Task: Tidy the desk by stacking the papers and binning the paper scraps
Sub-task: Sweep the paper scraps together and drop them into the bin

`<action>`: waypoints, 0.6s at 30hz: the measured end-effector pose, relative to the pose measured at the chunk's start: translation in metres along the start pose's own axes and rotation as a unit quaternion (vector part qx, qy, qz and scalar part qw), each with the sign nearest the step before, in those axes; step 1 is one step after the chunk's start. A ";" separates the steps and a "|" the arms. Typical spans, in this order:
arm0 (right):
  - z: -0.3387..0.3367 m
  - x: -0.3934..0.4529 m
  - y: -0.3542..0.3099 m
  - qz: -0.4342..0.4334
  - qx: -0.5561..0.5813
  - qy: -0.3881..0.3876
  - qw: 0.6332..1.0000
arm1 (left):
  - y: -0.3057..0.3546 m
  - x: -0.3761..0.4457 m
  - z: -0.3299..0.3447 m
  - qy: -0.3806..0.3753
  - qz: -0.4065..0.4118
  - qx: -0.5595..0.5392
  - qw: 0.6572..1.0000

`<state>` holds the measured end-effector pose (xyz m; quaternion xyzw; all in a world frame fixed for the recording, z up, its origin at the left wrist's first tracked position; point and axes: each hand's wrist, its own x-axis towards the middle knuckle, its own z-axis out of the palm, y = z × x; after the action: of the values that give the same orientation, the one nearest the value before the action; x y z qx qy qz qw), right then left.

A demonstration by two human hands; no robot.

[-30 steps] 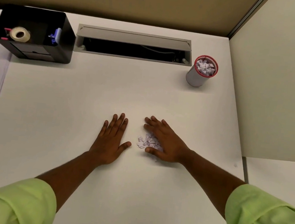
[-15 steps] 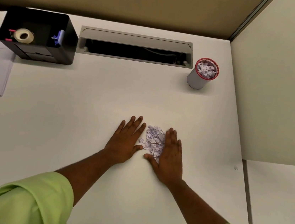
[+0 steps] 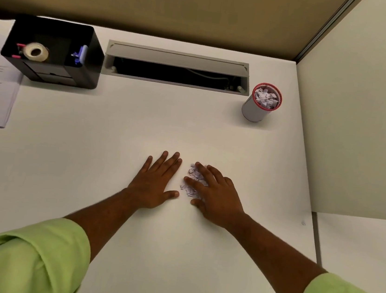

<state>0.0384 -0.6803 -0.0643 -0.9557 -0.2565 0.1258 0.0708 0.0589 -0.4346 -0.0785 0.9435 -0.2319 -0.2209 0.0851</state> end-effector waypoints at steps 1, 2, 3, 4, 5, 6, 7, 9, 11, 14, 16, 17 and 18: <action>-0.002 0.001 0.000 -0.004 -0.005 -0.005 1.000 | 0.001 0.001 0.001 -0.001 -0.004 -0.005 1.000; -0.002 0.002 0.001 -0.010 -0.008 -0.006 1.000 | 0.002 0.001 0.001 -0.002 -0.009 -0.008 1.000; -0.002 0.003 0.003 -0.015 -0.008 -0.003 1.000 | 0.004 0.002 0.002 -0.002 -0.012 -0.008 1.000; -0.003 0.003 0.005 -0.019 -0.007 0.004 1.000 | 0.004 0.002 0.003 -0.002 -0.015 -0.009 1.000; -0.004 0.004 0.007 -0.020 -0.006 0.012 1.000 | 0.005 0.002 0.003 -0.002 -0.018 -0.009 1.000; -0.005 0.005 0.008 -0.021 -0.002 0.021 1.000 | 0.005 0.002 0.003 -0.003 -0.020 -0.010 1.000; -0.006 0.006 0.010 -0.019 0.004 0.029 0.999 | 0.005 0.002 0.003 -0.002 -0.021 -0.008 1.000; -0.009 0.007 0.013 -0.010 0.015 0.039 0.999 | 0.005 0.002 0.003 0.000 -0.022 0.000 1.000; -0.011 0.008 0.017 -0.001 0.018 0.052 0.999 | 0.006 0.002 0.003 0.007 -0.021 0.000 1.000; -0.013 0.010 0.024 0.005 0.014 0.064 0.998 | 0.007 0.004 0.002 0.023 -0.028 0.005 0.999; -0.015 0.013 0.030 0.008 0.022 0.071 0.997 | 0.009 0.008 -0.004 0.039 -0.039 0.000 0.998; -0.015 0.015 0.033 0.011 0.035 0.073 0.997 | 0.010 0.012 -0.008 0.047 -0.042 -0.005 0.998; -0.016 0.018 0.035 0.017 0.059 0.078 0.995 | 0.012 0.016 -0.012 0.051 -0.043 -0.012 0.998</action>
<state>0.0745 -0.7026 -0.0598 -0.9610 -0.2257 0.0672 0.1448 0.0726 -0.4520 -0.0703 0.9617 -0.1835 -0.1782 0.0982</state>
